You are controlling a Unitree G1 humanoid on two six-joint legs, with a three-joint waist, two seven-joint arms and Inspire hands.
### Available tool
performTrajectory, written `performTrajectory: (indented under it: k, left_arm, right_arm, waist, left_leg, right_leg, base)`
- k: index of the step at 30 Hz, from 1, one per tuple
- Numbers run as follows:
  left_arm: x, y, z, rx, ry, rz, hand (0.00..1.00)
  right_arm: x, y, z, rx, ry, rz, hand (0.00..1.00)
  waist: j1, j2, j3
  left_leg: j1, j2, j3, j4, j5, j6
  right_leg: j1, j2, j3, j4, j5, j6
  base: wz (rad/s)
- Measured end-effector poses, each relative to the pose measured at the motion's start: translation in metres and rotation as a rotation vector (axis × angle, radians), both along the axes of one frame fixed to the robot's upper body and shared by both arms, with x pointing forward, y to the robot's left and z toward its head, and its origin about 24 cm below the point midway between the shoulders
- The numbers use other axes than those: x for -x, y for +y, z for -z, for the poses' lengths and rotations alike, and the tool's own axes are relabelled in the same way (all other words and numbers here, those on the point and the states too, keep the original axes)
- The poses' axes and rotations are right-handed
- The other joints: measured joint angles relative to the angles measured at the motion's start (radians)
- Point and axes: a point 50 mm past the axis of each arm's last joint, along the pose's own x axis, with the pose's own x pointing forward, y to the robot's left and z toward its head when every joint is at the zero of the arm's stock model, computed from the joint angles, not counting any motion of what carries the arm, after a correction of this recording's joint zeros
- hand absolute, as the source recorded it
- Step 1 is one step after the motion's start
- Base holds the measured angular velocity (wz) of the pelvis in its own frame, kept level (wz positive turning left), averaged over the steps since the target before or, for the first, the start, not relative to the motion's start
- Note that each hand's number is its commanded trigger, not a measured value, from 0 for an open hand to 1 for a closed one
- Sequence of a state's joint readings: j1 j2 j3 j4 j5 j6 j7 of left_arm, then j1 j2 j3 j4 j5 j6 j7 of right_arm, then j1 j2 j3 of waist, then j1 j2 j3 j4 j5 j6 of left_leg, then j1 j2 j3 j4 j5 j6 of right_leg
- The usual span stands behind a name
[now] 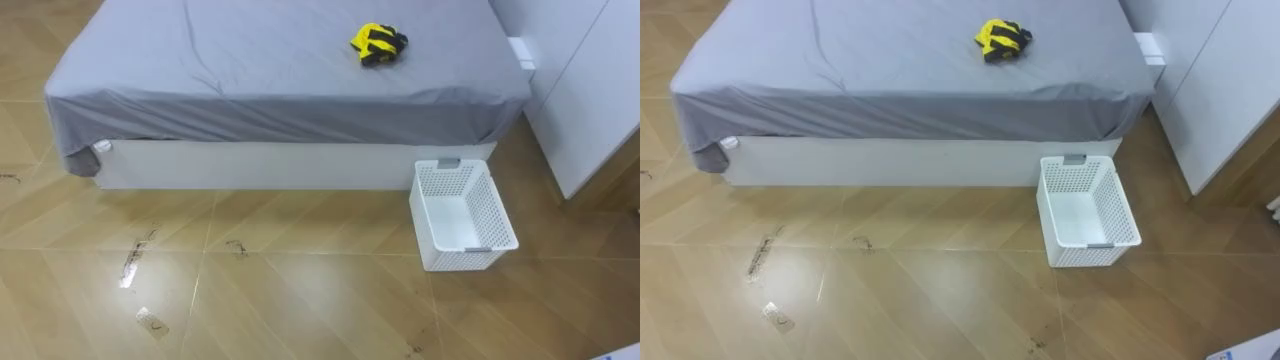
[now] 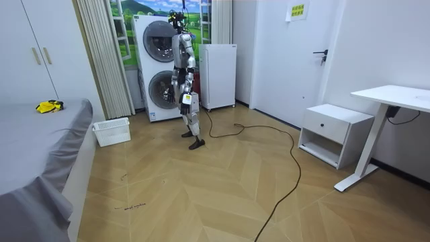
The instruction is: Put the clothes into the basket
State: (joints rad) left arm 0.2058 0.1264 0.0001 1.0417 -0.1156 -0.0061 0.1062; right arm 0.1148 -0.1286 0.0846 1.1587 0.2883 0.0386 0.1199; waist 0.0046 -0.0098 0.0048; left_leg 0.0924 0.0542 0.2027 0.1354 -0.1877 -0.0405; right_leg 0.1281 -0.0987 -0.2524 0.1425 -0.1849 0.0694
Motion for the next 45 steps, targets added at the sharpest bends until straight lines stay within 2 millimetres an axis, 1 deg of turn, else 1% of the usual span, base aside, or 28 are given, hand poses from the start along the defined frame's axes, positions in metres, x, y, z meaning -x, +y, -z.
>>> performTrajectory:
  k: [14,17,22,25,28,29,30,31,32,33,34,35,36,37,38,39,40,41,42,43,44,45]
  left_arm:
    - [0.0,0.001,0.0,-0.005,-0.001,0.002,0.0]
    - [0.0,0.001,0.0,0.002,-0.002,0.001,0.0]
    - [0.003,0.0,0.0,0.026,-0.002,-0.023,0.0]
    - [0.003,-0.001,0.001,0.035,-0.006,-0.049,0.0]
    - [0.005,0.0,0.001,0.044,-0.011,-0.105,0.0]
    - [0.006,0.002,0.001,0.05,-0.016,-0.141,0.0]
    - [0.006,0.003,0.0,0.056,-0.024,-0.174,0.0]
    - [0.005,0.004,0.0,0.06,-0.03,-0.19,0.0]
    - [0.005,0.006,0.0,0.063,-0.038,-0.216,0.0]
    - [0.005,0.009,-0.001,0.066,-0.049,-0.243,0.0]
    - [0.005,0.01,-0.001,0.066,-0.056,-0.257,0.0]
    - [0.003,0.01,-0.002,0.073,-0.074,-0.278,0.0]
    - [-0.006,0.005,-0.002,0.093,-0.105,-0.278,0.0]
    - [-0.008,0.003,-0.002,0.104,-0.117,-0.284,0.0]
    - [-0.007,0.0,-0.002,0.118,-0.135,-0.309,0.0]
    - [-0.001,0.001,-0.002,0.119,-0.134,-0.341,0.0]
    - [0.003,0.002,-0.002,0.114,-0.126,-0.351,0.0]
    - [0.011,0.003,-0.001,0.104,-0.106,-0.363,0.0]
    - [0.019,0.003,0.0,0.101,-0.083,-0.372,0.0]
    - [0.021,0.003,0.0,0.103,-0.074,-0.373,0.0]
    - [0.021,0.004,0.0,0.106,-0.077,-0.378,0.0]
    - [0.02,0.006,0.0,0.101,-0.083,-0.38,0.0]
  right_arm:
    - [-0.002,0.0,-0.001,0.009,-0.019,-0.022,0.0]
    - [-0.001,-0.001,0.0,0.007,-0.018,-0.019,0.0]
    - [0.001,-0.002,0.0,0.004,-0.016,0.004,0.0]
    - [0.0,-0.002,0.0,0.005,-0.012,0.01,0.0]
    - [0.0,-0.002,-0.001,0.0,-0.015,0.014,0.0]
    - [-0.001,-0.002,-0.001,-0.005,-0.019,0.015,0.0]
    - [-0.002,-0.002,-0.001,-0.014,-0.021,0.016,0.0]
    - [-0.002,-0.001,-0.001,-0.017,-0.021,0.016,0.0]
    - [-0.002,0.0,0.0,-0.026,-0.022,0.014,0.0]
    - [0.0,0.0,0.0,-0.027,-0.019,0.015,0.0]
    - [0.0,-0.001,0.0,-0.026,-0.016,0.017,0.0]
    - [0.003,-0.004,0.0,-0.022,-0.011,0.036,0.0]
    - [0.003,-0.009,-0.001,-0.01,-0.013,0.055,0.0]
    - [0.003,-0.012,-0.002,-0.003,-0.013,0.059,0.0]
    - [0.003,-0.014,-0.002,0.009,-0.011,0.058,0.0]
    - [0.005,-0.015,-0.002,0.014,-0.002,0.053,0.0]
    - [0.008,-0.015,-0.002,0.012,0.008,0.052,0.0]
    - [0.012,-0.014,-0.001,0.009,0.03,0.052,0.0]
    - [0.015,-0.014,-0.001,0.012,0.038,0.056,0.0]
    - [0.015,-0.015,-0.001,0.016,0.039,0.061,0.0]
    - [0.016,-0.015,-0.001,0.023,0.04,0.069,0.0]
    - [0.017,-0.017,-0.001,0.036,0.043,0.069,0.0]
  waist:
    - [0.0,0.006,-0.0018]
    - [-0.001,0.01,-0.0005]
    - [-0.003,0.016,-0.0004]
    - [-0.002,0.015,-0.0025]
    - [0.003,0.017,-0.0016]
    - [0.003,0.014,-0.0016]
    - [0.003,0.009,-0.0008]
    - [0.002,0.006,-0.0016]
    - [0.002,0.002,-0.0025]
    - [0.0,-0.005,0.0021]
    - [0.0,-0.007,0.0022]
    - [0.0,-0.008,0.0023]
    - [0.002,-0.01,0.0017]
    - [0.006,-0.013,0.0002]
    - [0.029,-0.014,-0.0004]
    - [0.043,-0.013,0.0007]
    - [0.051,-0.013,0.0006]
    - [0.059,-0.012,0.0016]
    - [0.056,-0.022,-0.0042]
    - [0.052,-0.031,-0.0063]
    - [0.043,-0.055,-0.014]
    - [0.04,-0.07,-0.0077]
  left_leg:
    - [-0.011,0.0,-0.004,0.002,0.0,0.0]
    - [-0.013,0.0,-0.01,0.008,0.0,0.0]
    - [-0.013,0.0,-0.015,0.013,0.0,0.0]
    - [-0.022,0.004,-0.021,0.034,-0.007,-0.002]
    - [-0.06,0.029,-0.022,0.12,-0.046,-0.01]
    - [-0.082,0.044,-0.024,0.17,-0.064,-0.017]
    - [-0.105,0.059,-0.024,0.222,-0.074,-0.025]
    - [-0.12,0.065,-0.023,0.252,-0.075,-0.026]
    - [-0.164,0.082,-0.023,0.336,-0.075,-0.025]
    - [-0.219,0.102,-0.026,0.45,-0.065,-0.009]
    - [-0.254,0.109,-0.029,0.509,-0.055,0.008]
    - [-0.301,0.086,-0.044,0.539,-0.068,0.031]
    - [-0.353,0.039,-0.041,0.484,-0.069,0.04]
    - [-0.377,0.011,-0.038,0.435,-0.061,0.037]
    - [-0.409,-0.031,-0.037,0.294,-0.017,0.023]
    - [-0.429,-0.043,-0.037,0.164,0.054,0.023]
    - [-0.433,-0.043,-0.039,0.123,0.092,0.026]
    - [-0.438,-0.044,-0.041,0.084,0.163,0.037]
    - [-0.447,-0.06,-0.04,0.094,0.224,0.06]
    - [-0.456,-0.073,-0.038,0.109,0.241,0.076]
    - [-0.473,-0.098,-0.013,0.16,0.223,0.116]
    - [-0.494,-0.111,0.01,0.241,0.17,0.124]
  right_leg:
    - [-0.007,0.0,-0.005,0.0,0.0,0.0]
    - [-0.004,0.0,-0.005,-0.001,0.0,0.0]
    - [0.001,0.0,-0.015,-0.002,0.0,0.0]
    - [-0.01,0.0,-0.025,0.006,-0.005,-0.004]
    - [-0.036,0.007,-0.025,0.061,-0.038,-0.016]
    - [-0.048,0.013,-0.025,0.093,-0.058,-0.024]
    - [-0.062,0.018,-0.024,0.116,-0.077,-0.033]
    - [-0.064,0.02,-0.025,0.124,-0.086,-0.037]
    - [-0.066,0.031,-0.022,0.132,-0.101,-0.054]
    - [-0.056,0.038,-0.02,0.134,-0.111,-0.07]
    - [-0.043,0.04,-0.014,0.134,-0.116,-0.079]
    - [-0.024,0.036,-0.009,0.132,-0.126,-0.086]
    - [-0.024,0.022,-0.006,0.137,-0.142,-0.083]
    - [-0.025,0.014,0.001,0.138,-0.148,-0.079]
    - [-0.024,0.001,0.022,0.136,-0.158,-0.066]
    - [-0.014,-0.006,0.031,0.132,-0.17,-0.062]
    - [-0.004,-0.01,0.037,0.131,-0.177,-0.06]
    - [0.015,-0.018,0.057,0.131,-0.196,-0.052]
    - [0.028,-0.037,0.067,0.13,-0.22,-0.035]
    - [0.034,-0.049,0.072,0.13,-0.229,-0.022]
    - [0.034,-0.08,0.076,0.125,-0.242,0.006]
    - [0.048,-0.099,0.089,0.114,-0.24,0.018]
  base:
    - [0.0]
    - [0.03]
    - [0.04]
    - [0.03]
    - [-0.04]
    - [0.0]
    - [0.03]
    - [0.12]
    - [0.26]
    - [0.28]
    - [0.37]
    - [0.42]
    - [0.37]
    - [0.0]
    - [-0.43]
    - [-0.57]
    - [-0.64]
    - [-0.47]
    - [-0.33]
    - [-0.05]
    - [0.0]
    - [-0.08]
